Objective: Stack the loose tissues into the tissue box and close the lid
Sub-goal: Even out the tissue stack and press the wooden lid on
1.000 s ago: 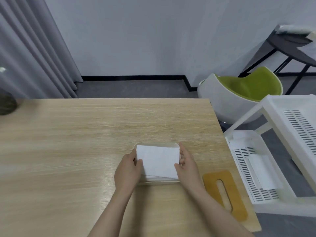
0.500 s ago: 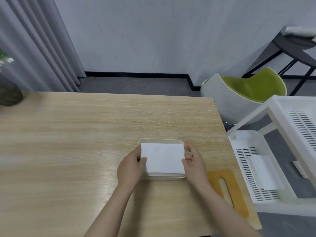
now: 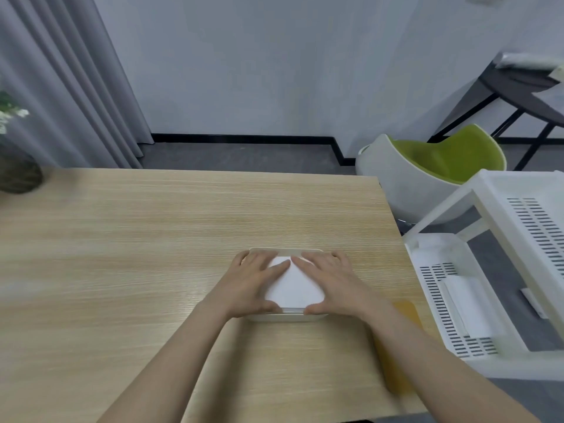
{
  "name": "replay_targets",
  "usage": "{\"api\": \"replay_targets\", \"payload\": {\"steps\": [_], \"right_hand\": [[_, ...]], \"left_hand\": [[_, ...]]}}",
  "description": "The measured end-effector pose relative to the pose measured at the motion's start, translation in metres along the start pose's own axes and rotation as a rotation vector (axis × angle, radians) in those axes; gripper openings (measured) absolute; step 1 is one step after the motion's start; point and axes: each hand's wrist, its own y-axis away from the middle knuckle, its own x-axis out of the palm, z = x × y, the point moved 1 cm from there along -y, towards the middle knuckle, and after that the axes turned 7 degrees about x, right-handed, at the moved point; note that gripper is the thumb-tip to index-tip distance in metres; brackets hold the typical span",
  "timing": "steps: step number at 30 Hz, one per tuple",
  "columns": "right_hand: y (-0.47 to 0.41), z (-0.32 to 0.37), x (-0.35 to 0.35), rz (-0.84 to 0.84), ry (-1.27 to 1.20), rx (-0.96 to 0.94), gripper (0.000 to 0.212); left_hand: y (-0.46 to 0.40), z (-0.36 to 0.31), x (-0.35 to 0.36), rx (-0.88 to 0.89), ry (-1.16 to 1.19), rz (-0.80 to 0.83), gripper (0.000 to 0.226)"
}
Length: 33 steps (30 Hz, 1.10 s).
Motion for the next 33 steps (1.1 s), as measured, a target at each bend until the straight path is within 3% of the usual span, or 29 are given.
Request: {"api": "replay_targets", "payload": {"steps": [9,15,22,26,28,33], "right_hand": [[-0.003,-0.001,0.000,0.019,0.012,-0.042,0.106],[-0.005,-0.004,0.000,0.002,0.022,-0.026,0.098],[-0.003,-0.005,0.003,0.036,0.043,-0.027,0.102],[-0.001,-0.004,0.000,0.036,0.116,-0.050,0.090],[0.005,-0.005,0.009,-0.046,0.127,-0.091,0.074],[0.023,-0.005,0.039,-0.178,0.013,-0.069,0.056]], "left_hand": [[-0.005,-0.001,-0.001,0.008,-0.040,0.003,0.094],[-0.003,0.002,0.001,-0.014,-0.046,-0.073,0.085],[0.001,0.007,0.006,0.024,-0.083,0.007,0.092],[0.000,0.008,0.014,0.197,-0.169,-0.134,0.080],[0.003,0.009,0.029,0.257,-0.197,-0.208,0.064],[0.009,0.006,0.051,0.202,-0.053,-0.267,0.050]]}}
